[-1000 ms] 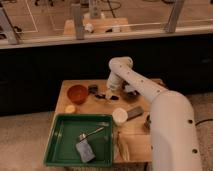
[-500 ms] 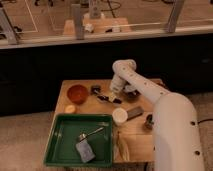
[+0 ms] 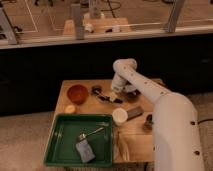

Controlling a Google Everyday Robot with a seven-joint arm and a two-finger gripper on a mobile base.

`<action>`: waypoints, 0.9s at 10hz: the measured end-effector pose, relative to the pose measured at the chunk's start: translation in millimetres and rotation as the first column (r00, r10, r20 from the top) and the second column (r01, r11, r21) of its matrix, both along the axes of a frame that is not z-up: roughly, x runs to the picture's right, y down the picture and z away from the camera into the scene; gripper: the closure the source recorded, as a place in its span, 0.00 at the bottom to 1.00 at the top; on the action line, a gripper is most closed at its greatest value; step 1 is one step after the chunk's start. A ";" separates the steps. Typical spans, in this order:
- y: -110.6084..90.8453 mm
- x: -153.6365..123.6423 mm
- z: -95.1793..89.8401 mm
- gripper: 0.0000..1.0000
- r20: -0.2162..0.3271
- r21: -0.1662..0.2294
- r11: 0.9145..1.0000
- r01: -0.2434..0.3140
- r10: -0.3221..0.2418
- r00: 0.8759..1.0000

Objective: Wipe red bowl with brush

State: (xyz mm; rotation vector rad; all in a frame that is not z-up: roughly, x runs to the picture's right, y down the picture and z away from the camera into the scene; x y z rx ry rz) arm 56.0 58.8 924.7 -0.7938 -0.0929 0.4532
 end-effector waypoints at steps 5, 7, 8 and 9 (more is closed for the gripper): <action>-2.5 0.5 0.1 0.20 -0.011 0.000 1.000 0.003 -0.003 1.000; -3.6 -4.2 1.5 0.20 -0.017 0.008 1.000 0.009 -0.009 1.000; -3.3 -8.5 3.1 0.20 -0.022 0.019 1.000 0.014 -0.013 1.000; -2.4 -13.7 5.0 0.20 -0.025 0.033 0.999 0.020 -0.019 1.000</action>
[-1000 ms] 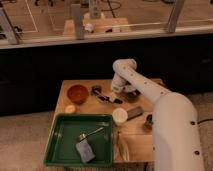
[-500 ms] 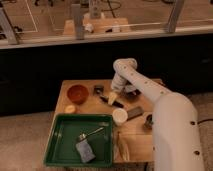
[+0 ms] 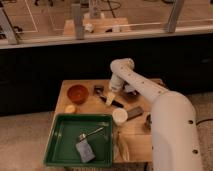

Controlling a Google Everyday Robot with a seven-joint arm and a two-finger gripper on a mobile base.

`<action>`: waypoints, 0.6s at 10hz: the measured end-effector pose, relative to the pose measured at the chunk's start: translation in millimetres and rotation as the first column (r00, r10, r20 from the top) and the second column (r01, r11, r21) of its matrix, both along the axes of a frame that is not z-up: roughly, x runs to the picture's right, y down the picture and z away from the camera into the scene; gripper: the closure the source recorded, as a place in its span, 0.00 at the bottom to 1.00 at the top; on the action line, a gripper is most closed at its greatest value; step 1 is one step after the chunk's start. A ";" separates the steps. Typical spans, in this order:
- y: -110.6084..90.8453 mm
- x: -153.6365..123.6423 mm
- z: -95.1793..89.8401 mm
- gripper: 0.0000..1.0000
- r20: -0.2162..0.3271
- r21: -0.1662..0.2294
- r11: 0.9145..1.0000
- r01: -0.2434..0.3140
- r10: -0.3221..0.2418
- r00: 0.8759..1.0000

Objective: Wipe red bowl with brush

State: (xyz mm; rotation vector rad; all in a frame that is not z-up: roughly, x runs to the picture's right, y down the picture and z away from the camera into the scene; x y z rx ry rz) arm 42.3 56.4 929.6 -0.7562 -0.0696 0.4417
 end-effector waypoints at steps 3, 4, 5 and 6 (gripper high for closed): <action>5.8 -10.6 9.4 0.20 0.005 0.033 0.999 0.025 -0.025 1.000; 9.4 -11.8 13.6 0.20 0.008 0.040 0.999 0.026 -0.027 1.000; 15.5 -11.3 19.3 0.20 0.010 0.045 0.999 0.027 -0.027 1.000; 19.0 -11.2 22.2 0.25 0.012 0.053 0.998 0.031 -0.032 0.999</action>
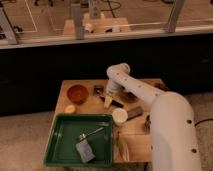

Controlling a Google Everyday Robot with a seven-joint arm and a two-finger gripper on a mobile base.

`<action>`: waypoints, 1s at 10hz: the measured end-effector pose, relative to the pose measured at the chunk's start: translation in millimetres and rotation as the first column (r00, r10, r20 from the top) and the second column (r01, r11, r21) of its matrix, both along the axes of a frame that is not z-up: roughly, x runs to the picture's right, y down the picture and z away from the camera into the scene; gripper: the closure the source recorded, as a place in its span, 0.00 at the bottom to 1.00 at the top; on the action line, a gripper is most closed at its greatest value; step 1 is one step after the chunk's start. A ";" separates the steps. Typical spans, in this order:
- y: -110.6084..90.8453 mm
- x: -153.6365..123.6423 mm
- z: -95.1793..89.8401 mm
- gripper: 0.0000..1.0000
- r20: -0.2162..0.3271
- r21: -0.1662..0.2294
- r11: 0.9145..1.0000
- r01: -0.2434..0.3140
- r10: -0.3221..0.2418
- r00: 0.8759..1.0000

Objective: Wipe red bowl with brush

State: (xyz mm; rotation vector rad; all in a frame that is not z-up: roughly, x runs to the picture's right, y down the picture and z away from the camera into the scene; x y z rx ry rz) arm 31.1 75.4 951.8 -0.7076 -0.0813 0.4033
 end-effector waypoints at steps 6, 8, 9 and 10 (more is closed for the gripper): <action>-0.7 13.2 -1.5 0.84 -0.005 0.032 0.999 -0.025 0.026 1.000; -5.1 15.9 -4.3 0.99 0.002 0.039 0.999 -0.030 0.030 1.000; -8.3 19.4 -6.2 1.00 0.004 0.042 0.998 -0.041 0.041 0.999; -13.1 26.1 -9.9 1.00 0.008 0.047 0.997 -0.063 0.063 0.998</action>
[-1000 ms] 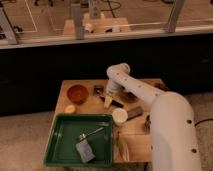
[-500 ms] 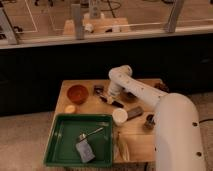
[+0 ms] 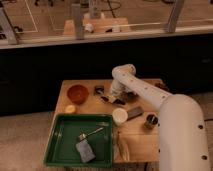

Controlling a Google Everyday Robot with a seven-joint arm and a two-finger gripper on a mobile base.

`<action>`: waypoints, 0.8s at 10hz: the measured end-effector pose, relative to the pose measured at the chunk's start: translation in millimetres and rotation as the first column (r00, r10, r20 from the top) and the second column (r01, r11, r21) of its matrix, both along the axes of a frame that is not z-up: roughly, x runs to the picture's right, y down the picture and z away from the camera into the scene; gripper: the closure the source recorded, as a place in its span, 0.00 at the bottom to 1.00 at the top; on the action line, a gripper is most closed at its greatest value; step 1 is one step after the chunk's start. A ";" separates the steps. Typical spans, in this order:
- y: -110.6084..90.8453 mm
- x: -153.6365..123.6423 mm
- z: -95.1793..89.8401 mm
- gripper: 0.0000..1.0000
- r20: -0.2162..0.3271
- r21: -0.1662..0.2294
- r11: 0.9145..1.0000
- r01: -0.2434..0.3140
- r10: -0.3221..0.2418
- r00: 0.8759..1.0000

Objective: Wipe red bowl with brush

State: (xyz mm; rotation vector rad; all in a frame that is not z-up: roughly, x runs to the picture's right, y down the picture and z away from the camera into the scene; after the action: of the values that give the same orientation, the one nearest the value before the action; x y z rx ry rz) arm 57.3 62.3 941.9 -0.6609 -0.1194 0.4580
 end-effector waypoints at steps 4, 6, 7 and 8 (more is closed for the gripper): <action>-41.9 27.4 -41.5 1.00 0.030 0.053 0.995 -0.084 0.082 0.996; -64.1 30.2 -57.2 1.00 0.060 0.089 0.993 -0.083 0.078 0.995; -70.9 28.0 -59.8 1.00 0.072 0.102 0.992 -0.075 0.068 0.995; -74.4 25.8 -60.2 1.00 0.081 0.109 0.992 -0.069 0.060 0.995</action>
State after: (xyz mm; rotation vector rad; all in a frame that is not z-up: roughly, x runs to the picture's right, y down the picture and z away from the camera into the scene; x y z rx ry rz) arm 83.1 -12.0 881.7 -0.5663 -0.2389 0.4841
